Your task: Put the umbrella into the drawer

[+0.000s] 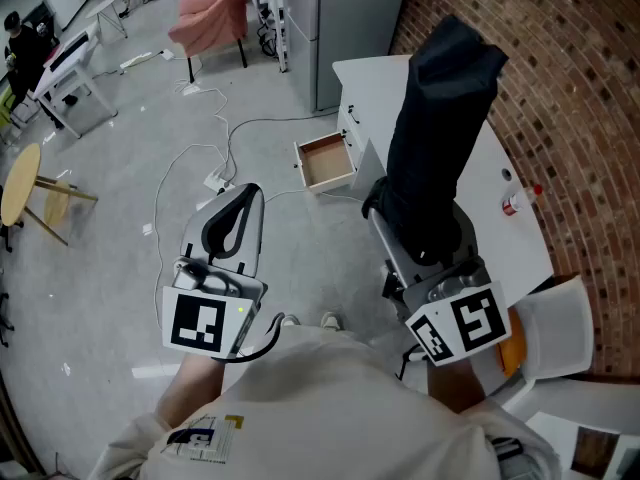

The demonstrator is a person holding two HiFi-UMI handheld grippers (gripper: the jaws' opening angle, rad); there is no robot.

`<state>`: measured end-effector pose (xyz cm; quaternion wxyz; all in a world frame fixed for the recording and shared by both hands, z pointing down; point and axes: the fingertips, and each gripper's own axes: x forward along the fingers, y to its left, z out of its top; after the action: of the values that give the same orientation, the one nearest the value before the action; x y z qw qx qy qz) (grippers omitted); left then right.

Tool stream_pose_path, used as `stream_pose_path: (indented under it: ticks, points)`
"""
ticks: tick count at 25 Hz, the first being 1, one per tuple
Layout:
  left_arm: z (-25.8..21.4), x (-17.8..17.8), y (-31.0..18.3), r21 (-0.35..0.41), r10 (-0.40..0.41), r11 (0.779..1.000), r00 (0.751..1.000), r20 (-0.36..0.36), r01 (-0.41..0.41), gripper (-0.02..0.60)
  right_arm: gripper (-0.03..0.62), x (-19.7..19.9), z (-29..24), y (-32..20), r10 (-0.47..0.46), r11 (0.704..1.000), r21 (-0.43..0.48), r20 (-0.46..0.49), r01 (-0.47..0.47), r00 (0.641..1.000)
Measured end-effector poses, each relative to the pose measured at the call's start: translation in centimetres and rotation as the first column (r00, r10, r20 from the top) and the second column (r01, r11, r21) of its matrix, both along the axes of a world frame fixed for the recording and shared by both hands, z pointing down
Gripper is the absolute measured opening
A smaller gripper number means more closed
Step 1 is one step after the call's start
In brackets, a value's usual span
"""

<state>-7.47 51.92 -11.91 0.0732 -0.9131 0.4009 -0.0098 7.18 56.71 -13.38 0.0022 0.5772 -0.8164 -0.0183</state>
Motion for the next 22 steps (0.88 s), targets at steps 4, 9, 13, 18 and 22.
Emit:
stream_pose_path:
  ticks: [4,9,13,18,22]
  points:
    - [0.0,0.5,-0.2,0.005,0.008,1.0,1.0,0.004,-0.008,0.008,0.254,0.3,0.0,-0.2,-0.01,1.0,0.006,0.003,0.01,1.0]
    - [0.3,1.6,0.0,0.001,0.007,1.0,1.0,0.006,-0.007,0.008,0.255,1.4,0.0,-0.1,-0.025,1.0,0.005,0.022,0.025,0.999]
    - [0.7,2.5,0.2,-0.001,0.0,1.0,1.0,0.013,0.0,0.008,0.255,2.6,0.5,0.0,-0.033,0.999,-0.004,0.016,0.033,0.999]
    - [1.3,3.7,0.6,-0.01,-0.016,1.0,1.0,0.022,0.016,0.008,0.255,3.5,1.2,0.0,-0.062,0.998,-0.015,0.008,0.062,0.998]
    - [1.8,4.7,0.9,-0.016,-0.033,0.999,0.999,0.023,0.033,0.008,0.255,4.6,1.8,0.0,-0.064,0.998,-0.022,0.024,0.064,0.998]
